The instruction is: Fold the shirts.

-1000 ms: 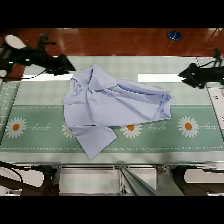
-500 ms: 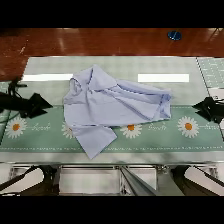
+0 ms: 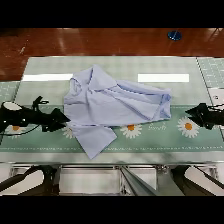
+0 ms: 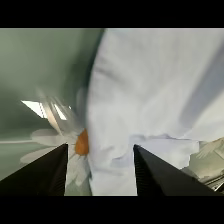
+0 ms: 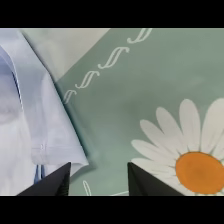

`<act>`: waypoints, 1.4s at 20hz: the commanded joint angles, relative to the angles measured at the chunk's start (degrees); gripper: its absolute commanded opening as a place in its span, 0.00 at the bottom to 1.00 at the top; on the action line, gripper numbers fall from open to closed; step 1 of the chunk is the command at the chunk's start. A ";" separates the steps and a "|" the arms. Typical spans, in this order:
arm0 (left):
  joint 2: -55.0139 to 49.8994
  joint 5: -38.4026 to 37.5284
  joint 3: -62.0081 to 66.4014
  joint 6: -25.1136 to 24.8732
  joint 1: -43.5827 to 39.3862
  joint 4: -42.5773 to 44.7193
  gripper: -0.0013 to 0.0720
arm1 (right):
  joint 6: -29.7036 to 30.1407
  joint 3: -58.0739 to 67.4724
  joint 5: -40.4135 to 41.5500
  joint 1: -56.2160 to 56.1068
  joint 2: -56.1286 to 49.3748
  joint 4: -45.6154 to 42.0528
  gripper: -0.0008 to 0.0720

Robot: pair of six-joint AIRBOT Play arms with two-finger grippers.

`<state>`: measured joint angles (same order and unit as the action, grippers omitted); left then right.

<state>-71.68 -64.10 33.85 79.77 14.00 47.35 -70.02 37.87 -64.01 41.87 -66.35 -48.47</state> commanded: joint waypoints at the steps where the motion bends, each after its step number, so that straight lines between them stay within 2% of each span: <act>1: -1.66 4.76 -0.57 0.04 -6.14 -4.57 0.62 | 0.28 -0.26 -0.26 0.04 0.00 -0.04 0.57; 2: -2.21 5.01 -0.26 -0.46 -7.13 -5.05 0.30 | 0.28 -0.26 -0.28 -0.04 -0.35 -0.04 0.57; 3: -2.47 4.85 0.15 -2.19 -7.56 -5.38 0.05 | 0.31 -0.26 -0.26 -0.68 -1.11 -0.15 0.57; 5: -2.49 3.45 1.16 -4.22 -7.48 -5.38 0.04 | 0.35 -0.24 -0.24 -3.72 -3.80 -0.87 0.57; 8: -2.49 1.44 2.40 -4.33 -7.19 -5.35 0.04 | 0.42 0.15 2.36 -7.87 -8.22 -0.33 0.57; 15: -2.49 1.55 2.80 -4.28 -7.23 -5.38 0.04 | 4.50 0.63 5.92 -15.98 -15.91 10.60 0.57; 16: -2.49 1.55 2.80 -4.28 -7.23 -5.38 0.04 | 4.70 0.63 6.78 -17.29 -16.50 11.67 0.49; 18: -2.49 1.64 3.21 -4.31 -7.15 -5.38 0.04 | 6.29 1.25 7.17 -18.95 -16.57 13.40 0.03; 20: -2.03 0.50 6.60 -4.28 -6.34 -5.42 0.04 | 9.03 6.10 0.00 -19.23 -16.00 15.04 0.04; 22: -0.72 -1.79 14.01 -4.28 -5.27 -7.41 0.04 | 8.22 13.90 -4.61 -19.37 -12.09 15.41 0.04; 25: 3.08 -2.82 31.34 -4.31 -4.33 -14.58 0.04 | 4.55 29.31 -5.73 -19.34 -2.56 15.10 0.04; 28: 7.08 -2.86 50.86 -4.07 -4.31 -14.91 0.04 | 2.10 44.89 -4.98 -19.30 7.02 12.70 0.04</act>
<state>-67.92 -66.61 68.84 75.50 9.37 35.05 -65.43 69.78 -68.36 22.65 -67.05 -34.39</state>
